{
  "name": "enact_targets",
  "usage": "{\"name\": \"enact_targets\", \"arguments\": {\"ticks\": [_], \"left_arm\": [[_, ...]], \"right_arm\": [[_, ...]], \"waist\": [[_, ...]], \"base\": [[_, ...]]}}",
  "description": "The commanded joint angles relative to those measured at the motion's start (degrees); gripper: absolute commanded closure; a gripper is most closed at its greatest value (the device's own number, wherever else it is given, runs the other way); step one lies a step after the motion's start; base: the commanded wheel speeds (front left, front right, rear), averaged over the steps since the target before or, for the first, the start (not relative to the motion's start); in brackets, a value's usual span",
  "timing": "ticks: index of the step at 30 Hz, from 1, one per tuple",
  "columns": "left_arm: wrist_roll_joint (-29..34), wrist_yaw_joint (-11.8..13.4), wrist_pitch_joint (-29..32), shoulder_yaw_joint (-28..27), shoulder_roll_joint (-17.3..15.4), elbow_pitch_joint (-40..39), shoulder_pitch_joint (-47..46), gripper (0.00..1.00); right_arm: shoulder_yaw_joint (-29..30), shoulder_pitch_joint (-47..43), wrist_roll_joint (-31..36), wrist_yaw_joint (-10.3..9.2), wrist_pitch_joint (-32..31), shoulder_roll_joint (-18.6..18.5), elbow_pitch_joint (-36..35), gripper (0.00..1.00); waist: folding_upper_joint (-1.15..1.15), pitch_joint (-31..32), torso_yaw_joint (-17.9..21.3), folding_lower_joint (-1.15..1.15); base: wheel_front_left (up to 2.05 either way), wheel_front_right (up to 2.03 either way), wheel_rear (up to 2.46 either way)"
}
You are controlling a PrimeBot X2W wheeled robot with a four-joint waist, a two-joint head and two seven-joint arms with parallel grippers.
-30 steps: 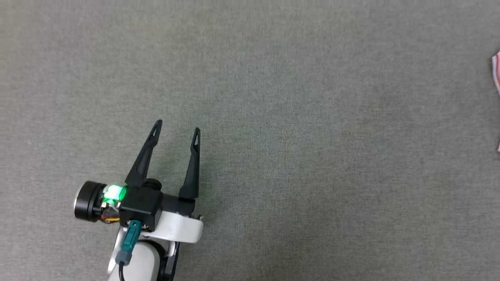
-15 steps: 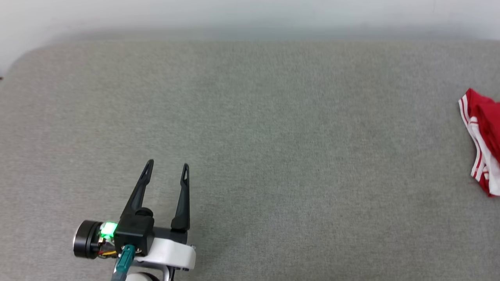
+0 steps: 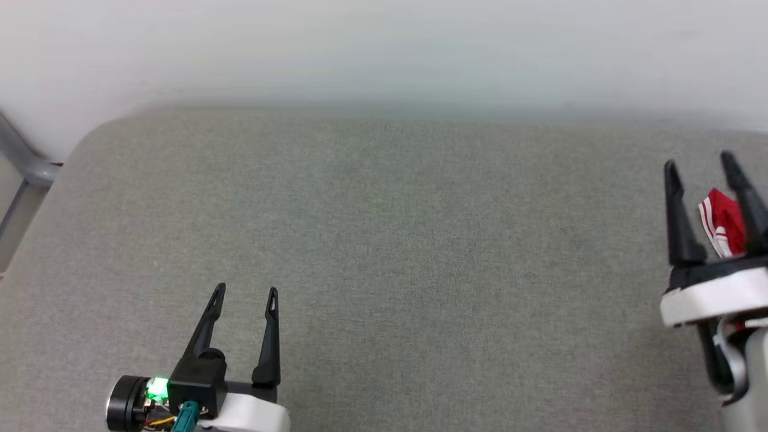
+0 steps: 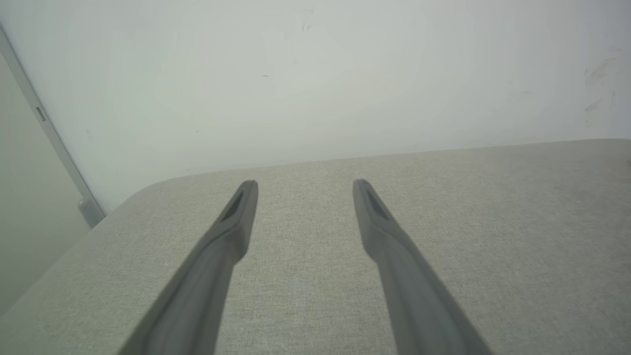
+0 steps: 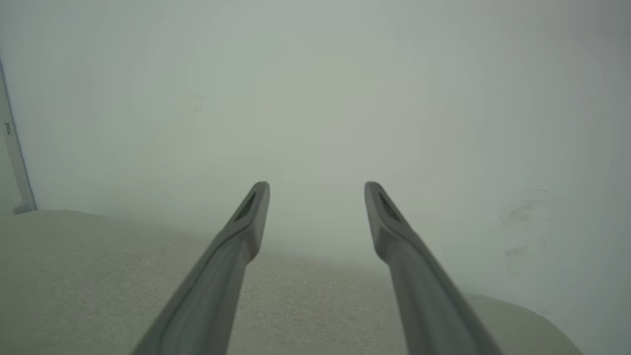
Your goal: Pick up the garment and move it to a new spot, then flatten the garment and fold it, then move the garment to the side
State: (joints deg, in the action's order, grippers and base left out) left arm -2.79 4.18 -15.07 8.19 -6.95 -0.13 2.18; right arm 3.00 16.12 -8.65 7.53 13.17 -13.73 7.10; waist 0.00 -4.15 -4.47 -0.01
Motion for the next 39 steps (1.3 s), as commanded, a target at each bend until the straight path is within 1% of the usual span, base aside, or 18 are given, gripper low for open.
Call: {"name": "enact_targets", "arguments": {"ticks": [1,5,11,15,20,30,39], "left_arm": [[-0.1,-0.1,-0.1,-0.3,0.0,0.1,0.7,0.0],[-0.3,0.0,-0.1,-0.8,0.2,0.5,1.9,0.0],[-0.4,-0.7,-0.1,-1.2,0.5,1.2,3.5,0.0],[-0.5,-1.2,-0.1,-1.4,0.7,1.5,4.0,0.0],[-0.9,-1.7,-0.1,-1.9,0.9,2.1,4.6,0.0],[-1.3,-2.9,-0.1,-2.5,1.3,2.7,5.7,0.0],[-1.3,-3.9,-0.1,-3.2,1.5,3.0,6.0,0.0]], "right_arm": [[-0.3,-1.7,-0.7,-0.09,0.4,0.9,0.2,0.0],[-0.8,-5.6,-1.5,-0.09,1.1,2.9,1.0,0.0],[-0.4,-11.0,-2.3,-0.09,1.8,5.8,2.6,0.0],[0.7,-14.4,-2.2,-0.07,1.9,7.7,2.0,0.0],[0.8,-17.6,-1.4,-0.07,2.0,9.3,0.3,0.0],[0.4,-22.5,-0.6,-0.07,2.0,10.7,-3.2,0.0],[0.4,-24.2,-0.2,-0.07,2.0,11.0,-4.3,0.0]], "waist": [[0.0,0.9,-0.1,0.01],[0.0,2.6,0.4,0.01],[0.0,4.6,1.4,0.01],[0.0,5.3,1.9,0.01],[0.0,5.9,2.4,0.01],[0.0,6.9,2.4,0.01],[0.0,7.5,2.7,0.01]], "base": [[0.0,0.0,0.0],[0.0,0.0,0.0],[0.0,0.0,0.0],[0.0,0.0,0.0],[0.0,0.0,0.0],[0.0,0.0,0.0],[0.0,0.0,0.0]]}}
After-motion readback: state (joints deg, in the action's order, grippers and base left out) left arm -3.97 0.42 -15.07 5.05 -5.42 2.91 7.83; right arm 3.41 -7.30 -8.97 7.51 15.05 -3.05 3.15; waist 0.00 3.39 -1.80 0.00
